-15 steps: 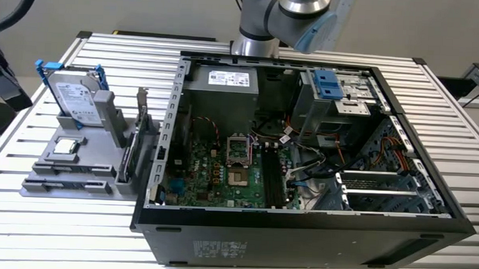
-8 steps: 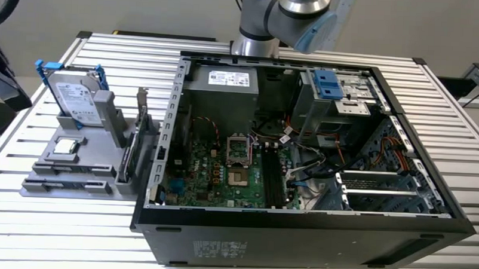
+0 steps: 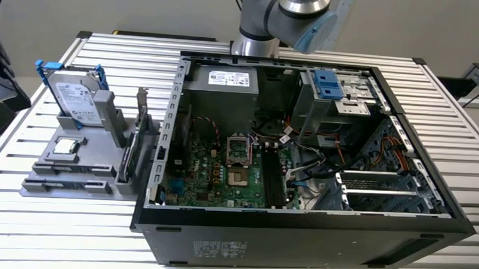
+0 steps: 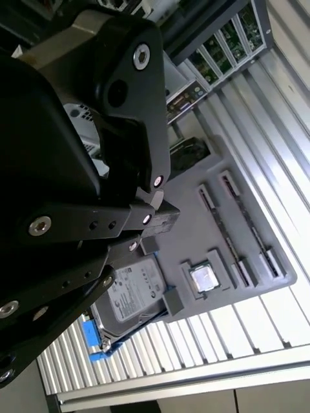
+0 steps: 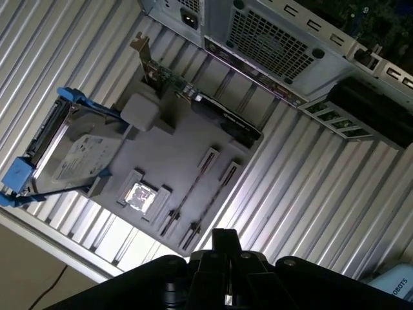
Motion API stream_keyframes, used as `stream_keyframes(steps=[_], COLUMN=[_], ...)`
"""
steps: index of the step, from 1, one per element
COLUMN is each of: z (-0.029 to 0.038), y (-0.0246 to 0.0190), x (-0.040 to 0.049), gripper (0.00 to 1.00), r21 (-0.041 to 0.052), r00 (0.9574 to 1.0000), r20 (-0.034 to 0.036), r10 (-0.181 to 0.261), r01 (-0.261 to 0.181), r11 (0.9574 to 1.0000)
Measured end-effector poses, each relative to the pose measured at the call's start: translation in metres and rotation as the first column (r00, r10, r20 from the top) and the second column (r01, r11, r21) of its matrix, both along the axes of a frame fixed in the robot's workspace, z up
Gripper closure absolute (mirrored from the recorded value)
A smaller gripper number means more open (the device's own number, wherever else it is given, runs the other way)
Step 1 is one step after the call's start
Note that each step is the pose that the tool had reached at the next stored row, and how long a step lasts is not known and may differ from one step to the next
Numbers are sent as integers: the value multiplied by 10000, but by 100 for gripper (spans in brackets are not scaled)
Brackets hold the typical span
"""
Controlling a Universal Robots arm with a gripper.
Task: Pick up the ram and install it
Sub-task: 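Pick up the ram and move it above insertion slot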
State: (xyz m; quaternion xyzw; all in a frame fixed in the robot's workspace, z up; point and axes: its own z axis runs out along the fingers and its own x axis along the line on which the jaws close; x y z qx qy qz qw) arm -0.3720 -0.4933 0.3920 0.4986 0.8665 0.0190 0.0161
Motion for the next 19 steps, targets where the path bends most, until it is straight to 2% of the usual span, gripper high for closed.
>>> stream_keyframes(steps=[6,13,19], z=[0,0,0], y=[0,0,0], x=[-3,-2,-3], gripper=[100,100,100], r21=[0,0,0], r00=[9983,9973,9918], r20=[-1,0,-1], r10=[-584,-732,-1279], r01=[584,732,1279], r11=[9983,9973,9918])
